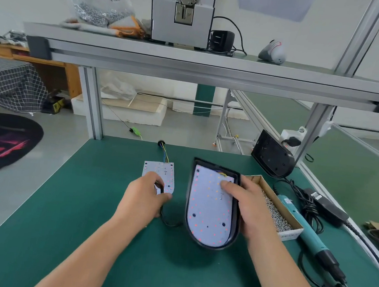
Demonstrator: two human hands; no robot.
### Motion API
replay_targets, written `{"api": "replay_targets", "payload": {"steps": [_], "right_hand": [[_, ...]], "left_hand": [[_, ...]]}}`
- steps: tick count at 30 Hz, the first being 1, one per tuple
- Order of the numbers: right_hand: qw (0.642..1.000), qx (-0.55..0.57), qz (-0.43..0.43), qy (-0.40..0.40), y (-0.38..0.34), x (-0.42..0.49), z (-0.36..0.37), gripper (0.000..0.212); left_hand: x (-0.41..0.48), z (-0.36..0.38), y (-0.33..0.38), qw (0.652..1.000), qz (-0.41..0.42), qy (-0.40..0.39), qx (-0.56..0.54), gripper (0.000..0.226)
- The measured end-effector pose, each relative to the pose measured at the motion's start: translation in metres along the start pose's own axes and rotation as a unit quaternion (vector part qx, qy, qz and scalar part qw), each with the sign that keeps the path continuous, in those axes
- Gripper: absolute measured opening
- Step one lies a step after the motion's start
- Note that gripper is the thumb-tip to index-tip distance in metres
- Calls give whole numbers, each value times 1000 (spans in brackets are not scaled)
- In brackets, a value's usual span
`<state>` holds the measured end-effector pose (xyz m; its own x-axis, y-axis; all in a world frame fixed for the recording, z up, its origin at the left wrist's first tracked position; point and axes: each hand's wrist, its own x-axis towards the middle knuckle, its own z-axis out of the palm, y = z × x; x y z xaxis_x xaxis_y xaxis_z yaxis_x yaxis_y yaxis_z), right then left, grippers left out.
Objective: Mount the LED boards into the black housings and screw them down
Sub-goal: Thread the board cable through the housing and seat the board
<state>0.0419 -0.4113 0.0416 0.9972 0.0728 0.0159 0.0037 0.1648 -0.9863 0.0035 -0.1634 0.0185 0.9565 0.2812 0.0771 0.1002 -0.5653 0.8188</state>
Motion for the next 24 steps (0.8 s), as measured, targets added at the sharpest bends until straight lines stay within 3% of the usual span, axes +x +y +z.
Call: {"api": "replay_targets", "payload": {"steps": [3,7,12,14,17,20,24], "right_hand": [[993,-97,-7,-65,1,-6,9,30],[976,-195,17,-90,3,-8,15,18],[931,-353,34,-81,4,-10,13,22],[904,-418,21,-85,5,-9,13,25],[866,-491,12,-97,8,-6,11,29],[847,-521,10,-99,12,-4,7,40],[866,-495,4,-74,13,-3,8,37]], "left_hand": [[-1,5,3,1000,5,14,-16,14],[3,5,-2,1000,2,-12,-29,22],[6,-1,-3,975,-102,-59,-188,19],[7,-4,-5,983,-107,-50,-139,19],[7,-12,-13,998,-33,-16,41,14],[4,-20,-15,980,43,7,196,13],[6,-21,-15,971,32,34,233,55]]}}
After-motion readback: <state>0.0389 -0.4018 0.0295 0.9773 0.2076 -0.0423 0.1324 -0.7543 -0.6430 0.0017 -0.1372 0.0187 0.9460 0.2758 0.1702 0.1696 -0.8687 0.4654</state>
